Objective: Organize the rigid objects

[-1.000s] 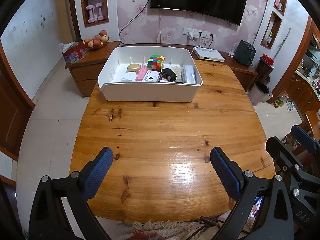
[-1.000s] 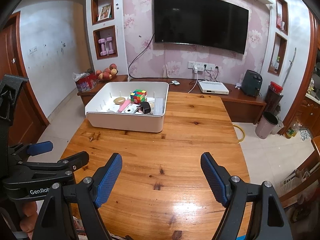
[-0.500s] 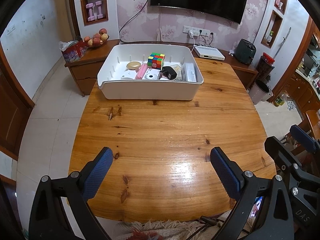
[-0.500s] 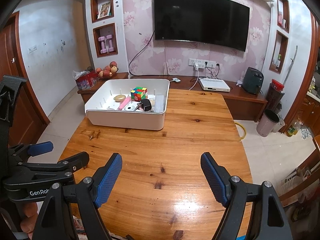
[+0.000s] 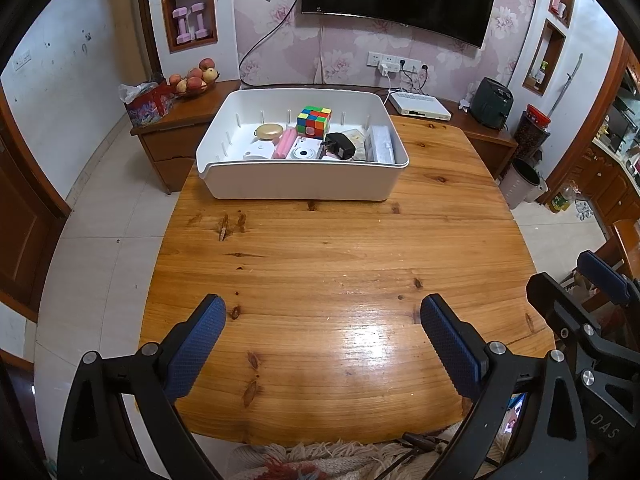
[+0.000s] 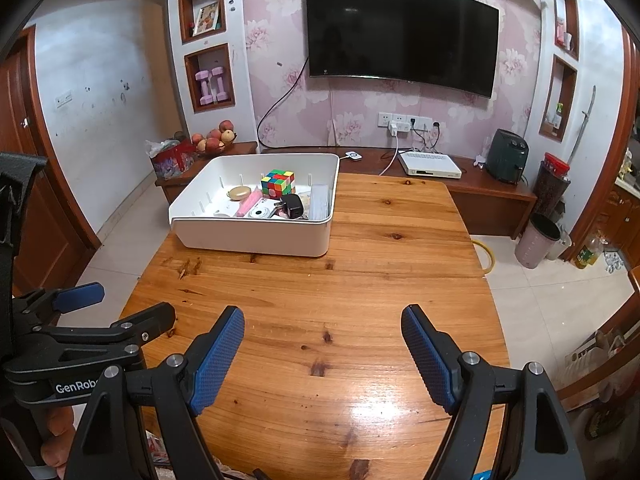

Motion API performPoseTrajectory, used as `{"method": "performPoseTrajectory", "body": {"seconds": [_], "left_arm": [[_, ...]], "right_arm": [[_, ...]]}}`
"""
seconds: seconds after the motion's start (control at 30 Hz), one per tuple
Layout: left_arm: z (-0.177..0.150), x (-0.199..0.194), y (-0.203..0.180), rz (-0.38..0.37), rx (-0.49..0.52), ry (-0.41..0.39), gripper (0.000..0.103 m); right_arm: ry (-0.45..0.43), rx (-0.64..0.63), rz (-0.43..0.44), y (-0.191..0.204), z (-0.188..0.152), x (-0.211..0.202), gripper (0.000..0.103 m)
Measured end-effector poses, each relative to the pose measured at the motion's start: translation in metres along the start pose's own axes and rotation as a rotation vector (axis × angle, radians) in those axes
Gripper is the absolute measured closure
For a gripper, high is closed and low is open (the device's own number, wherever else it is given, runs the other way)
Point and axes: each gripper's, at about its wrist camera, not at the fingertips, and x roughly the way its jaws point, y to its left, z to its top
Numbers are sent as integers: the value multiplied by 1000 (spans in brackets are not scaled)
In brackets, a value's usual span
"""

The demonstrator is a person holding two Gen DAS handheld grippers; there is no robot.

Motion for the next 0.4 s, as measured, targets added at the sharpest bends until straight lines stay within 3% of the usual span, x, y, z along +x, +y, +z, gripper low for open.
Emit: {"method": "performPoseTrajectory", "body": {"seconds": [0.4], "left_arm": [[-1,2,2,0,1,6,5]], "right_arm": [[10,7,4,2,-1,4,22]]}}
